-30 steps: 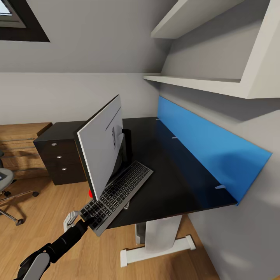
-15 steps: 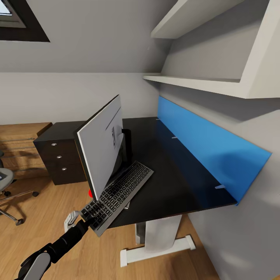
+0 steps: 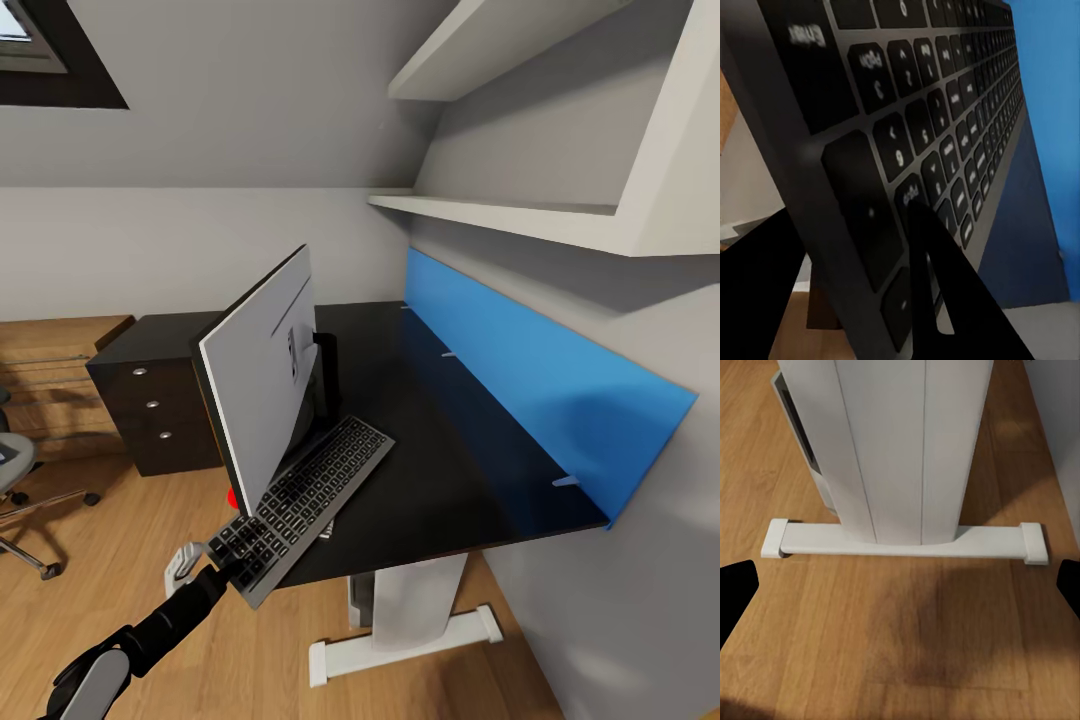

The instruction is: In the bedroom, organize the workspace by keeping the computer under the desk, ensuring the monitor is on the desk, placing the keyboard on the desk next to the monitor, placing the mouse on the desk next to the keyboard, moving the folder from the swivel chair onto the desk next to the mouse, stacking the notebook on top of the folder with the pen on top of the notebook, and positioning the swivel chair next to the desk.

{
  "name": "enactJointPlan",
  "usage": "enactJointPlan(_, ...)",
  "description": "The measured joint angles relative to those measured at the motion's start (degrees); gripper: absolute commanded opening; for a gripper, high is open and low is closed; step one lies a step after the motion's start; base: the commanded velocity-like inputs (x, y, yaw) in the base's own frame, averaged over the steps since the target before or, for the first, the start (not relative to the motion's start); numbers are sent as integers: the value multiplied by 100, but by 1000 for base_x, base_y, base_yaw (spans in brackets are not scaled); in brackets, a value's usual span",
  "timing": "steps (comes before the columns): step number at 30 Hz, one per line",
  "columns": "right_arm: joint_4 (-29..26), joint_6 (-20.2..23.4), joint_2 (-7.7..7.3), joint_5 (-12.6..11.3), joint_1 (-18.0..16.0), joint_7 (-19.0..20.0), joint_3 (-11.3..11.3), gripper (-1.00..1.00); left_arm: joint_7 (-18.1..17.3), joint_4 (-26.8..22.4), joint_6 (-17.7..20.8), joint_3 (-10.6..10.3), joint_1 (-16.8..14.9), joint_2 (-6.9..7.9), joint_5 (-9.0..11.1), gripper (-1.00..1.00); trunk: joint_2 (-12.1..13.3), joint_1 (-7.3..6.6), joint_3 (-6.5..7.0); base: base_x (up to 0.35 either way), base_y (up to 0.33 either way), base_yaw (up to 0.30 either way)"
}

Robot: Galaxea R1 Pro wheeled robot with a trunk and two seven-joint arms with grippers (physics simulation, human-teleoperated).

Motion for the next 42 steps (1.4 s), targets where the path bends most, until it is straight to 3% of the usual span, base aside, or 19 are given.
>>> enactJointPlan(4, 0, 0, 0, 0, 0, 0, 0, 100, 8, 5, 1, 3, 0, 0, 6, -100, 159, -87, 71, 0, 0, 0)
enactJointPlan(22, 0, 0, -1, 0, 0, 0, 0, 100, -1, 9, 0, 4, 0, 12, -16, -100, 161, -87, 72, -7, 0, 0)
enactJointPlan(42, 0, 1, -5, 0, 0, 0, 0, 100, -2, 1, 7, 3, 0, 26, -33, -100, 161, -85, 72, -246, 0, 0)
